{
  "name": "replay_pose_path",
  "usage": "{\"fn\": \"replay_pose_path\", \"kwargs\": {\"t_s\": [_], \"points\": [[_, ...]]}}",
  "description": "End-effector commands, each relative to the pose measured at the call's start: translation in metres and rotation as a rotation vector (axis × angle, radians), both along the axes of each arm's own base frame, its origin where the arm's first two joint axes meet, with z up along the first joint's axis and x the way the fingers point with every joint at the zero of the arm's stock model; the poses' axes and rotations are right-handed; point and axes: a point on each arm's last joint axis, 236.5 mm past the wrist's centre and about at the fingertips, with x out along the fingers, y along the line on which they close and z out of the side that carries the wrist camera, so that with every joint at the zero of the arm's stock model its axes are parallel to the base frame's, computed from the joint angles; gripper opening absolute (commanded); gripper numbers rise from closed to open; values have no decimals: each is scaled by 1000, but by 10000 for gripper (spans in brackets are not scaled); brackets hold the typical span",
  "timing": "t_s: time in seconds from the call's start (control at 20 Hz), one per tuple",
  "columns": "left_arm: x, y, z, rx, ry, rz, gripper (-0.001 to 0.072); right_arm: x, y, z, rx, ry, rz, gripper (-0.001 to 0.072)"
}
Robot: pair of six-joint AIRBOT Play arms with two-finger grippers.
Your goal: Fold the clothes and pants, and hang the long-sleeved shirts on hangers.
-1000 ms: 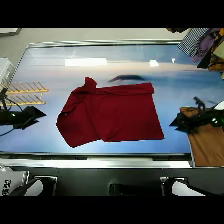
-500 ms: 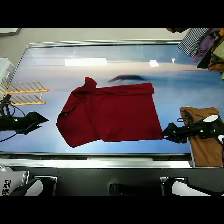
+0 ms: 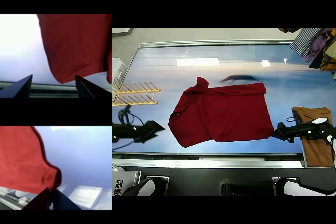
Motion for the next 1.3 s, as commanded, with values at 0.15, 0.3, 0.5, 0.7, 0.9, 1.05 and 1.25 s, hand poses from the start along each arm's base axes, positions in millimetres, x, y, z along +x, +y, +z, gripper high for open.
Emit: {"fn": "replay_pose_path", "kwargs": {"t_s": [0.15, 0.3, 0.5, 0.7, 0.9, 1.05, 1.25], "points": [[-22, -51, -54, -170, -3, 68, 617, 11, -1, 28, -30, -102, -6, 34], [-18, -65, -62, -174, -19, 74, 616, 13, -2, 35, -40, -113, -27, 34], [-28, -93, -71, -193, 36, 2, 616, 13, -1, 36, -34, -106, -39, 34], [-26, -103, -78, -206, 54, 13, 615, 12, 1, 38, -24, -101, -43, 34], [-9, -113, -63, -262, -6, 28, 12, 21, 4, 52, -10, -148, -65, 34], [26, -116, -25, -291, -118, 6, 14, 40, 7, 85, 3, -283, -71, 33], [102, -111, 85, -270, -413, -57, 12, 101, 2, 196, 13, -642, -112, 32]]}}
